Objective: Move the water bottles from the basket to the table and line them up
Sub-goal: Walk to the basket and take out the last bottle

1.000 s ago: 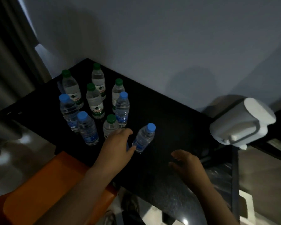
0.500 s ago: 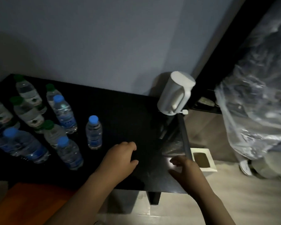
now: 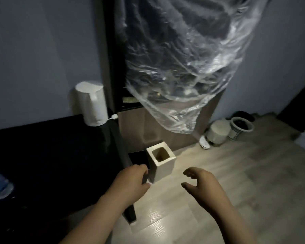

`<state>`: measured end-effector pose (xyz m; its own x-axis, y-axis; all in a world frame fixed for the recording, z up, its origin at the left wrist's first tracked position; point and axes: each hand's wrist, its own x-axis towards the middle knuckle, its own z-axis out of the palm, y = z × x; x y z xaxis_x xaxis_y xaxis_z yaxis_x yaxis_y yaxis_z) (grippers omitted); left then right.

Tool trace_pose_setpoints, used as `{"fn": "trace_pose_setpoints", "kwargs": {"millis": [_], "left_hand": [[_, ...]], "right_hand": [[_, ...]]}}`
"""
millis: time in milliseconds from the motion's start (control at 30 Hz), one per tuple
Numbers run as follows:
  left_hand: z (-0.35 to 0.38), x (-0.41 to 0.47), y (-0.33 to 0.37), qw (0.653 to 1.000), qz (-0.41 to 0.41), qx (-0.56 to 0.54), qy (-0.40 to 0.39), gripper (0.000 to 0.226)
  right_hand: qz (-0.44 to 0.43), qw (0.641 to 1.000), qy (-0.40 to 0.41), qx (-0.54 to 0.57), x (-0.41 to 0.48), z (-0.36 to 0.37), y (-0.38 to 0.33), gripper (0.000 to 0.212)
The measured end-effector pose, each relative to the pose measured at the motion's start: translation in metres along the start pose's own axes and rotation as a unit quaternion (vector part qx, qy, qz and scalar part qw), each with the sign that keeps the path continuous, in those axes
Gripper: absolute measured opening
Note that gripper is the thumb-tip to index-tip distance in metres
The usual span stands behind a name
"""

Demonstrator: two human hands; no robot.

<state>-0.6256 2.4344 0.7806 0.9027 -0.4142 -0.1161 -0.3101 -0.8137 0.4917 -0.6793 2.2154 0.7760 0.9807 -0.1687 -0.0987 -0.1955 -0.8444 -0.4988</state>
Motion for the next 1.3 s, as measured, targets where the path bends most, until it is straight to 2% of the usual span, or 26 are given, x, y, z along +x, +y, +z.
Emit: {"fn": "trace_pose_setpoints", "kwargs": {"millis": [267, 533, 1033, 1300], "left_hand": [[0.068, 0.066, 0.165, 0.982, 0.162, 0.062, -0.075, 0.037], [0.150, 0.145, 0.303, 0.937, 0.299, 0.088, -0.157, 0.038], [0.246, 0.364, 0.525, 0.877, 0.415, 0.098, -0.222, 0.038], [0.311, 0.462, 0.656, 0.868, 0.432, 0.124, -0.213, 0.040]], "right_hand": [[0.155, 0.981, 0.111, 0.039, -0.056, -0.089, 0.144, 0.032], [0.289, 0.944, 0.155, 0.043, -0.075, -0.147, 0.266, 0.034], [0.415, 0.885, 0.205, 0.045, 0.031, -0.285, 0.455, 0.037], [0.419, 0.876, 0.232, 0.047, 0.086, -0.360, 0.596, 0.039]]}}
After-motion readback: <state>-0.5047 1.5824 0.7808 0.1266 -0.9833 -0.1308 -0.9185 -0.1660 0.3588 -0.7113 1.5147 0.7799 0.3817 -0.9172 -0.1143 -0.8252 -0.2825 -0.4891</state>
